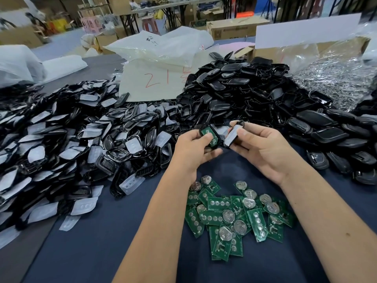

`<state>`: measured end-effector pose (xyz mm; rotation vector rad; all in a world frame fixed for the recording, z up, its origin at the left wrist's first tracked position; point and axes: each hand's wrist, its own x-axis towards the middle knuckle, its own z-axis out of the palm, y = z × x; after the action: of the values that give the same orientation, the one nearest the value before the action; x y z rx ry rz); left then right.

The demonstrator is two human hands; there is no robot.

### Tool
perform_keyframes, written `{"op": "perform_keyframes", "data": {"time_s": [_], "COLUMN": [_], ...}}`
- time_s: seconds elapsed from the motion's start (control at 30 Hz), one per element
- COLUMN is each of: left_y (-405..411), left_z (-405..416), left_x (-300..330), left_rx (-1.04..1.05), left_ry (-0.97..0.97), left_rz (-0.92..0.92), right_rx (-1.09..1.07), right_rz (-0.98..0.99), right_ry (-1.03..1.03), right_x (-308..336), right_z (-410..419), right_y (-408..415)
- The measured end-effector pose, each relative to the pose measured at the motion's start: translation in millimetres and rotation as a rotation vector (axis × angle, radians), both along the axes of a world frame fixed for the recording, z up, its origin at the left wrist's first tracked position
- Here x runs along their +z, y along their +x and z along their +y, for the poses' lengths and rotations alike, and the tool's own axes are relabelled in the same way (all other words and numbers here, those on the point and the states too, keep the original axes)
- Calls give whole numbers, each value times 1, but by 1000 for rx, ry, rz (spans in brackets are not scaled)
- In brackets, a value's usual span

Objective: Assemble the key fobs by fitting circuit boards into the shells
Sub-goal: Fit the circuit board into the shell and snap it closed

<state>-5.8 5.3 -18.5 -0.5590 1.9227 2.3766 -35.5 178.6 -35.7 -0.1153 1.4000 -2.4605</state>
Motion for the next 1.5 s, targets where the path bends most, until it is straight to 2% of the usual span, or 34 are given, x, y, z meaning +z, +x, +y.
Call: {"op": "perform_keyframes", "data": {"time_s": [0.1,0.47,0.77,0.83,1.03,1.23,1.37,1.5], "left_y": [1,4,6,6,3,3,4,6], "left_z": [-1,0,1,3,9,12,13,17], "left_x": [3,4,0,-1,-9,-9,-10,-6], "left_rx": [-9,-35,-54,-57,-81,-144,-211,-200], "left_ry": [77,26,-60,-166,-667,-741,-953,-1126], "left_rz": [-31,-30,90,160,369,409,502,540], "right_rx": [-17,-11,-63,-78,-148,-181,-219,-298], "right_rz": [6,4,50,68,86,126,162,220], "right_ry": [32,42,151,179,210,260,285,428], "right_x": [0,2,0,0,-2,-1,-2,-5], "right_z": [-3,-2,0,-1,-4,-5,-4,-5], "right_y": [2,3,2,2,6,7,7,6]}}
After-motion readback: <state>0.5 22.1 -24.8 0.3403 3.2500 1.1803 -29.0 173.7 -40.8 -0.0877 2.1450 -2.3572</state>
